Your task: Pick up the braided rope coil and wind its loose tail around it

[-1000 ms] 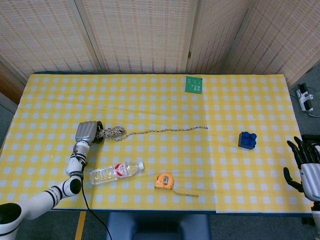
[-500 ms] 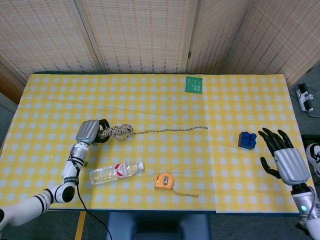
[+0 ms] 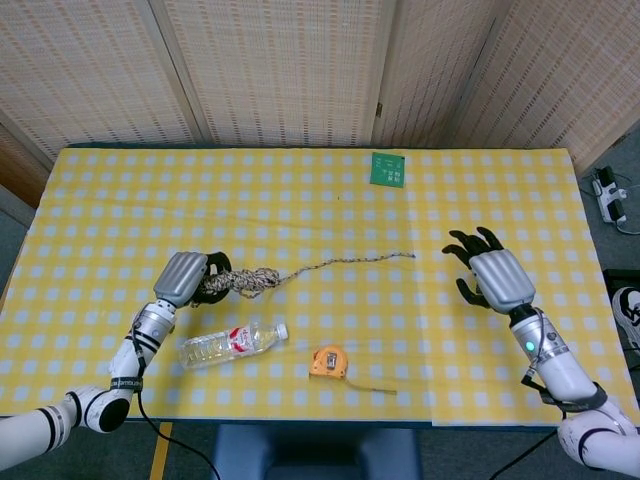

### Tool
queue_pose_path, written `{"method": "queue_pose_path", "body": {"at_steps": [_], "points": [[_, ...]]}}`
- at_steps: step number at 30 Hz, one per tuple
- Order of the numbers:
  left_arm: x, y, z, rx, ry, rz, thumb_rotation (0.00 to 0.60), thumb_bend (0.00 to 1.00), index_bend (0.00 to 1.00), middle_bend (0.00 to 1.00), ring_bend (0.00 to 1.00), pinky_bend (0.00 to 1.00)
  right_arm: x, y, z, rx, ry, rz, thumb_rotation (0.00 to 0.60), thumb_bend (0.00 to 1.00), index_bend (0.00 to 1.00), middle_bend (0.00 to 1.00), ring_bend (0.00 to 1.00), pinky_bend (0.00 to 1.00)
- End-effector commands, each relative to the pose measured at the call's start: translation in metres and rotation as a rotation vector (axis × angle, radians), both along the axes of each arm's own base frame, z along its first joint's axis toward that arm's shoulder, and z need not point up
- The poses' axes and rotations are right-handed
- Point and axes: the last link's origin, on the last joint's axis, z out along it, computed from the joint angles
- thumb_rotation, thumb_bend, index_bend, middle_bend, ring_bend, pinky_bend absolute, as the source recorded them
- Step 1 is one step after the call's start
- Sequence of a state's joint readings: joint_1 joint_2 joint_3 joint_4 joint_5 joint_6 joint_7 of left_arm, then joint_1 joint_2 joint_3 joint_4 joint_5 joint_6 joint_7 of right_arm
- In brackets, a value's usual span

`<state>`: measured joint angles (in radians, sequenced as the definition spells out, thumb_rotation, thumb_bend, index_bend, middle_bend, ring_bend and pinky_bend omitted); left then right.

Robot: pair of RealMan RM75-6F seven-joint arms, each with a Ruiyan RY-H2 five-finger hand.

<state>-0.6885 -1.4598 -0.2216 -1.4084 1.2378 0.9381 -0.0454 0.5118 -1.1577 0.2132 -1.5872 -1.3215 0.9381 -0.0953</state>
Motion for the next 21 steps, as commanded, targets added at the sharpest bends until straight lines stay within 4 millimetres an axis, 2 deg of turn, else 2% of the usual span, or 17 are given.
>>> {"method": "queue_pose_path", "body": {"at_steps": [1,9,15,21], "points": [[0.001,-0.003,0.000,-0.013,-0.015,0.010,0.600,0.67,0.69,0.67,0.65,0.72,0.013,-0.030,-0.019,0.024,0.023,-0.006,0.600,0.51,0.29,0.15,0.16,0.06],[0.003,-0.005,-0.002,-0.029,-0.034,0.029,0.600,0.67,0.69,0.67,0.65,0.72,0.035,-0.067,-0.062,0.079,0.083,-0.014,0.600,0.51,0.34,0.15,0.16,0.06],[0.004,-0.006,-0.001,-0.034,-0.047,0.026,0.600,0.67,0.69,0.67,0.65,0.72,0.046,-0.084,-0.093,0.107,0.115,-0.034,0.600,0.51,0.37,0.15,0.16,0.06],[0.002,-0.006,0.000,-0.032,-0.050,0.030,0.600,0.67,0.69,0.67,0.65,0.72,0.052,-0.095,-0.115,0.129,0.131,-0.068,0.600,0.51,0.37,0.15,0.15,0.06]]}}
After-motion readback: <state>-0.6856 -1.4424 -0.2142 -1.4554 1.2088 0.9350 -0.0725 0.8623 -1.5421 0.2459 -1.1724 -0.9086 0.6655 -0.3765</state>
